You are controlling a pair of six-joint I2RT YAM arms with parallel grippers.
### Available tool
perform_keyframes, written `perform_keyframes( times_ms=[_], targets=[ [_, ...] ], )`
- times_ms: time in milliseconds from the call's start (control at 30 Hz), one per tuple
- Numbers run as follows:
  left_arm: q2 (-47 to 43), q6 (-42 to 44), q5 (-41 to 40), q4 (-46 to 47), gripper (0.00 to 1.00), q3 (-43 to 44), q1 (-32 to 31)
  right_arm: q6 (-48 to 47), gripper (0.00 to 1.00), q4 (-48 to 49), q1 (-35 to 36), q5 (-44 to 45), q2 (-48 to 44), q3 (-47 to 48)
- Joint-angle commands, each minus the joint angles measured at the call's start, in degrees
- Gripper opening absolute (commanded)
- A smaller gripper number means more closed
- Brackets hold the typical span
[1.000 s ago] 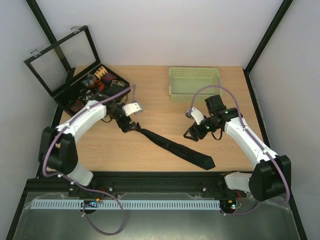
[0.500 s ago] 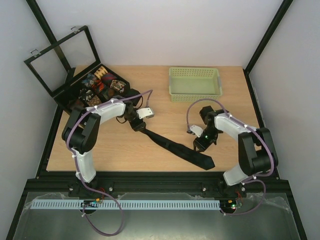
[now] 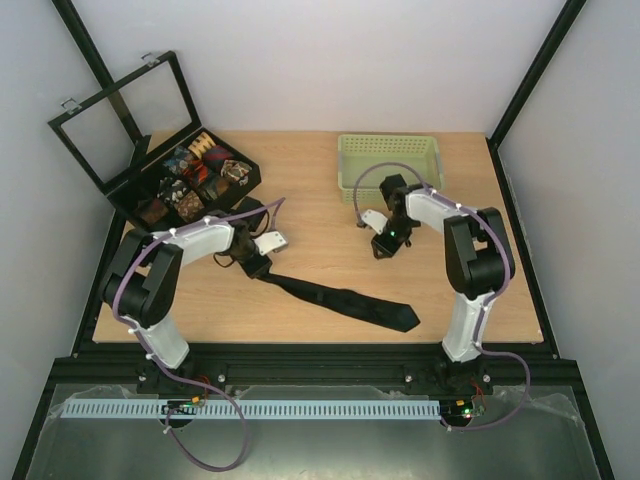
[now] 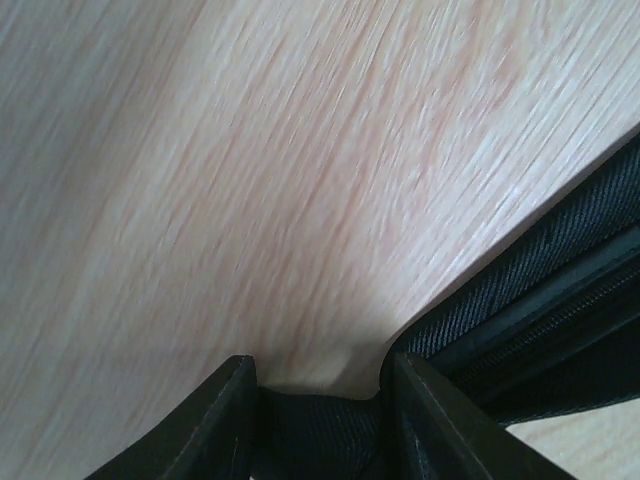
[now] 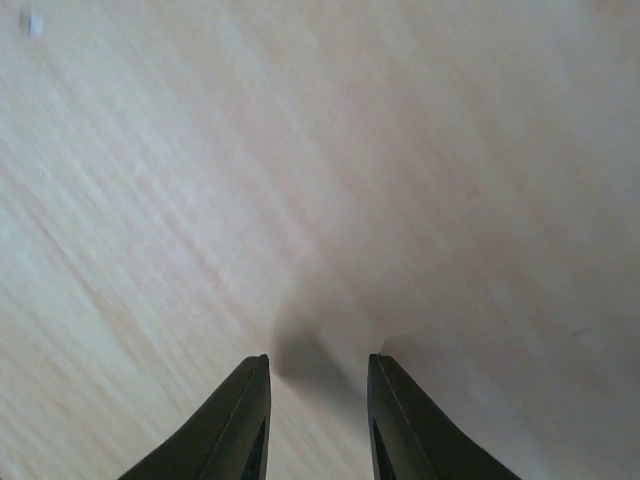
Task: Roll the ties
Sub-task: Adjust the tie at the center of the board.
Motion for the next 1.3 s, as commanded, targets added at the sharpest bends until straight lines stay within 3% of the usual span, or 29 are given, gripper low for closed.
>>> perform_keyframes(
  times_ms=[0, 200, 333, 633, 833, 933, 1167, 1267],
  targets=[
    [-2.37, -2.82, 0.27, -3.44, 0.4, -1.19, 2.47, -3.18, 0.28, -7.45, -0.32, -1.64, -0.24, 6.32],
    [0.15, -6.1, 4.56, -3.32, 0.42, 1.43, 3.99, -7.32, 0.41, -19.25, -0.03, -15.19, -12.98, -3.68],
    [1.4, -6.5, 5.21, -3.28, 0.42, 2.22, 3.95, -6.65, 0.44, -18.31, 3.07, -14.0, -17.03, -13.45],
    [2.59, -7.04, 5.65, -2.98, 0.42, 1.35, 4.42, 1.1, 0.55, -10.35, 9.79, -10.79, -15.51, -19.48],
    [2.3, -7.53, 5.6, -2.6, 0.42, 0.85, 5.24, 3.84, 0.4, -0.66, 9.54, 3.64, -11.98, -22.59],
    [2.21, -7.35, 5.48, -2.91, 0.42, 0.86, 5.77, 3.95, 0.34, 0.59, 7.55, 6.79, -11.12, -20.97],
    [2.57, -7.91, 5.69, -2.9, 0.41, 1.68, 6.08, 1.1, 0.31, -1.16, 2.4, 9.45, -11.47, -15.76],
    [3.13, -8.05, 6.32, -3.18, 0.41, 2.46, 6.09, -0.56, 0.37, -5.3, 2.19, 3.49, -13.67, -12.46]
  ],
)
